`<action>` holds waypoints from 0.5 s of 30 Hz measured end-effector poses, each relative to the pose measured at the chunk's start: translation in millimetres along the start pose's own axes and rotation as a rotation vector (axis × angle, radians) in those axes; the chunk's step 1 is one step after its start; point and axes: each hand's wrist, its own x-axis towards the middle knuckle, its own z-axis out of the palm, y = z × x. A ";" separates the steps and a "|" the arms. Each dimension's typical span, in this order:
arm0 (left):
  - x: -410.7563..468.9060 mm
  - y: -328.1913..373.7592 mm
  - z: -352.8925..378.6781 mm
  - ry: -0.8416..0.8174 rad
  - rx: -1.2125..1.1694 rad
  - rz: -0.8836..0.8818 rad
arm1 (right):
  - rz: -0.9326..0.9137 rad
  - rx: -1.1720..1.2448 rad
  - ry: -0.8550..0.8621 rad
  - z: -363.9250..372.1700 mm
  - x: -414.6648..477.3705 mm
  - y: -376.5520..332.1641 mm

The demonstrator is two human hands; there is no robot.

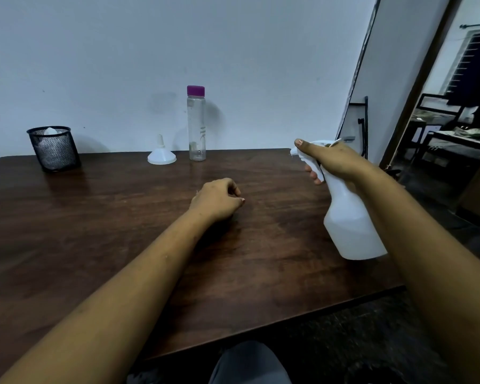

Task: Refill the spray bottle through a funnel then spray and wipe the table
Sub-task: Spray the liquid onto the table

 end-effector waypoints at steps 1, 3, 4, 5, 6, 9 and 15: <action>-0.4 0.1 -0.4 -0.006 -0.002 -0.001 | 0.008 0.023 -0.010 0.9 -0.9 0.0; -1.5 1.0 -1.6 -0.009 -0.002 0.001 | 0.015 0.051 -0.009 3.3 -2.9 -1.0; -2.2 1.5 -2.1 -0.006 0.002 0.002 | 0.011 0.038 0.001 4.4 -2.9 -1.1; -2.8 1.6 -2.8 -0.001 0.008 0.002 | 0.005 0.014 0.017 5.2 -2.5 -1.3; -3.3 1.5 -3.3 0.004 0.011 0.001 | -0.001 -0.010 0.033 6.1 -2.7 -1.9; -4.2 1.0 -5.5 0.012 -0.004 -0.005 | -0.004 -0.031 0.054 6.3 -4.1 -3.9; -5.1 0.7 -7.3 0.023 -0.027 -0.008 | 0.026 -0.037 0.038 9.5 -5.0 -5.1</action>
